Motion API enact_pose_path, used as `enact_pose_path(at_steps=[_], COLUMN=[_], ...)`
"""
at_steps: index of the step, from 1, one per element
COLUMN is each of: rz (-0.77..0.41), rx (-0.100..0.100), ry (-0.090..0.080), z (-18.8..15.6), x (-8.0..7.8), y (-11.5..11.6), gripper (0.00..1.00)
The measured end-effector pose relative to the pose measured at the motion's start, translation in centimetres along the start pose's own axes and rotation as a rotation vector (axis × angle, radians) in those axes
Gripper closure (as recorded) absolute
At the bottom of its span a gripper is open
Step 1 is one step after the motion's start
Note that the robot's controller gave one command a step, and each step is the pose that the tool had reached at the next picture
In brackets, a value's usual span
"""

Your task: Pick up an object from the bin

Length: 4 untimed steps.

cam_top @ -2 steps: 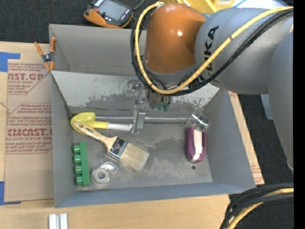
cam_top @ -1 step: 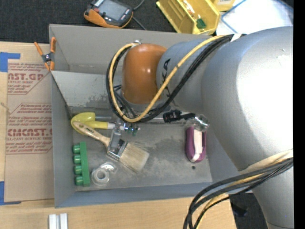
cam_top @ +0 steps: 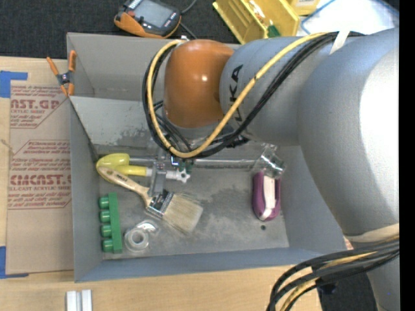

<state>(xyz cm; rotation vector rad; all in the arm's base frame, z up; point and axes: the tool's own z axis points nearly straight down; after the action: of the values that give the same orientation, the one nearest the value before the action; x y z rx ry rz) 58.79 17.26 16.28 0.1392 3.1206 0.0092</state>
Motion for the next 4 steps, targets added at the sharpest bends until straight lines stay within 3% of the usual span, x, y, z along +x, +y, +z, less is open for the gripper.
enact_pose_path(at_steps=[1, 2, 3, 4], rz=[0.166, 0.192, 0.398, 0.398], rx=[0.006, -0.001, 0.002, 0.002], ry=[0.023, 0.003, 0.015, 0.015], z=[6.4, 9.3, 9.2, 9.2], x=[4.0, 1.8, 5.1, 5.1], y=[3.4, 2.5, 1.0, 1.0], gripper=[0.0, 0.0, 1.0, 1.0])
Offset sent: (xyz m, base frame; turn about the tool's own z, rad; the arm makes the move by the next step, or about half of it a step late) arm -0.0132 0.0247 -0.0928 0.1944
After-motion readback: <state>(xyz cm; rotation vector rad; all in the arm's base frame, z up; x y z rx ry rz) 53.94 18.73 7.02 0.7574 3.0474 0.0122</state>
